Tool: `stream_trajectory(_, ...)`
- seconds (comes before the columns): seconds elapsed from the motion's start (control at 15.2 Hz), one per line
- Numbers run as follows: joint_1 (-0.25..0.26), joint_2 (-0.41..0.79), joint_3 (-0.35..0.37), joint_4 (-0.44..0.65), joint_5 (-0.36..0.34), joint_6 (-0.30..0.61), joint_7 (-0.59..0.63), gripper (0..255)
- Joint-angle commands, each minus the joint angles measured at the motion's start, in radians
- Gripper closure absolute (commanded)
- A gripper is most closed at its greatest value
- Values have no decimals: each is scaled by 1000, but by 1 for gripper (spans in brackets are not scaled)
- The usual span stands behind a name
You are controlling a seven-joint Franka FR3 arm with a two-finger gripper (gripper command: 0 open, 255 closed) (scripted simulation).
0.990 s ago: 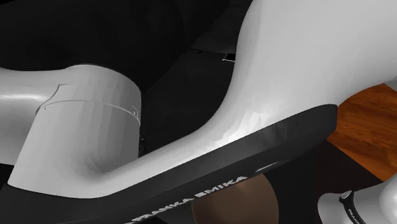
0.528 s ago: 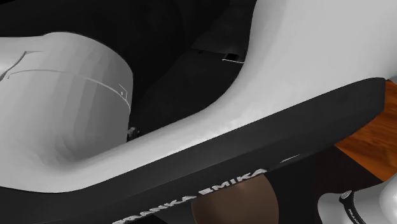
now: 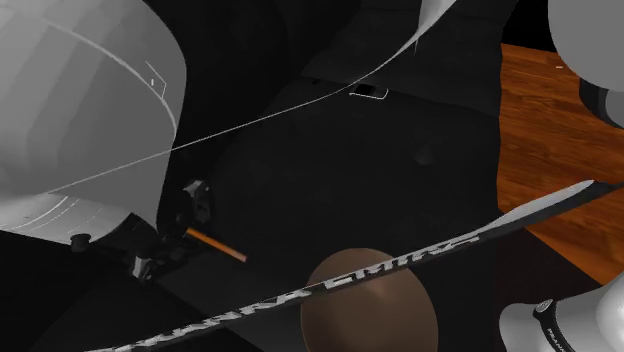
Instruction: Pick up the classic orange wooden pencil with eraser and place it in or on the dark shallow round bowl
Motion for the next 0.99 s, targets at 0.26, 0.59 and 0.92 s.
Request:
stream_trajectory(0.26,16,-1,1,80,2,-76,-17,255)
stream_trajectory(0.59,37,10,0,166,-3,-149,-32,255)
stream_trajectory(0.92,-62,-202,41,-129,92,-50,-18,255)
